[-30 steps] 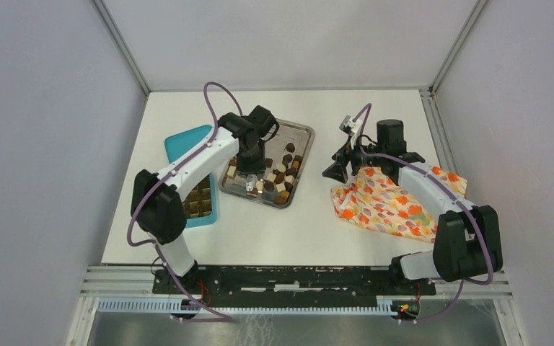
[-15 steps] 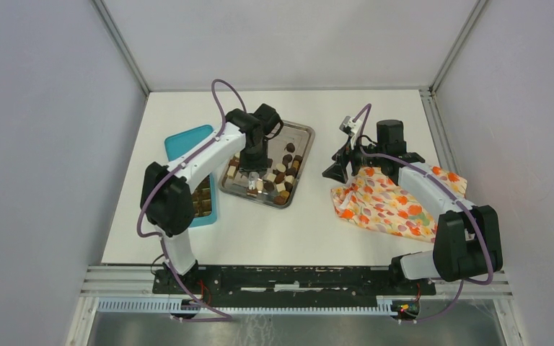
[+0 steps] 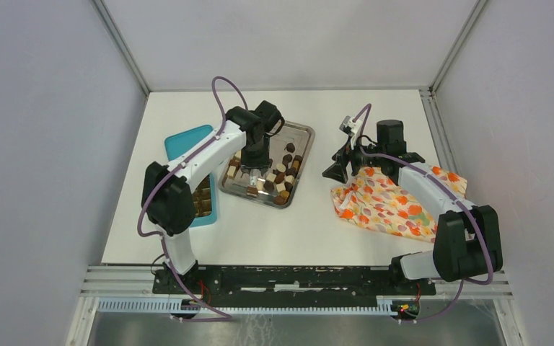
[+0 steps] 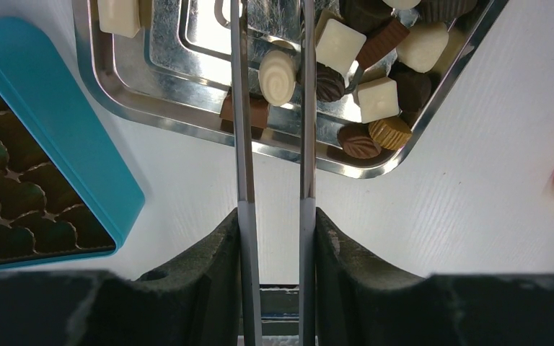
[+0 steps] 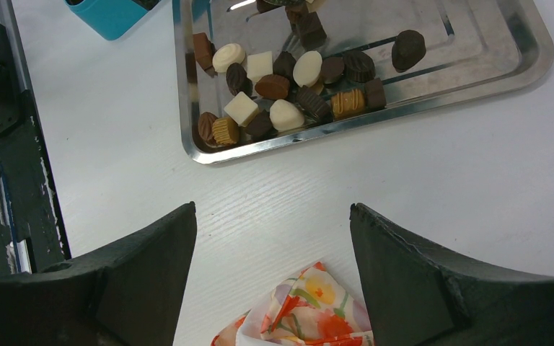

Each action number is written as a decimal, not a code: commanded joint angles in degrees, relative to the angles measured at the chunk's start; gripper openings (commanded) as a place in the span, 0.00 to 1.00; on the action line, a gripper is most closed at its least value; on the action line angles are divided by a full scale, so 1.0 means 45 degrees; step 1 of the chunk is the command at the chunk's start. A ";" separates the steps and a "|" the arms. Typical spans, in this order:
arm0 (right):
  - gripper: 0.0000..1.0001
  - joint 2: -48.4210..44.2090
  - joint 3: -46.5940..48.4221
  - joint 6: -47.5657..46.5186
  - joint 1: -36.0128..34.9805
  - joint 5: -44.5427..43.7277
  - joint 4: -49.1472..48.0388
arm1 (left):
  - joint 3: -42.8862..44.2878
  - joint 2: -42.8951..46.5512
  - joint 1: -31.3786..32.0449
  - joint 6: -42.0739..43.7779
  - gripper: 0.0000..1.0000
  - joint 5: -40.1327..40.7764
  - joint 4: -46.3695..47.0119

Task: Pack the chocolate
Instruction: Pick up the fake chocolate from the plate, then place the fake chocolate in the packing box, then pick up the fake chocolate from the plate.

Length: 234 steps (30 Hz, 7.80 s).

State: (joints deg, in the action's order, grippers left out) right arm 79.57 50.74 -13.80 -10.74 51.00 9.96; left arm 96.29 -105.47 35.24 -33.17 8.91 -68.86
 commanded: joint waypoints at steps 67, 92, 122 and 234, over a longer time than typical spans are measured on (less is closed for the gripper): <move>0.83 -0.0073 0.0007 -0.0190 0.0036 0.0160 -0.0308 | -0.0166 0.1750 0.0063 0.0325 0.02 -0.0071 -0.0225; 0.83 0.0055 -0.0006 0.0108 0.0036 0.0424 -0.0521 | -0.4066 0.7397 -0.2147 -0.1011 0.02 0.0916 -0.3353; 0.83 -0.0020 -0.0061 0.0021 0.0021 0.0330 -0.0474 | -0.5357 0.6686 -0.2969 -0.0215 0.34 0.0859 -0.2120; 0.83 0.0013 -0.0045 -0.0194 0.0031 0.0190 -0.0333 | -0.1295 0.0657 -0.1433 0.0825 0.42 -0.0236 0.0244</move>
State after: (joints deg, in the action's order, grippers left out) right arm 79.61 50.74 -13.78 -10.74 51.48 9.96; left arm 87.44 -101.78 29.26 -32.14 6.63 -67.61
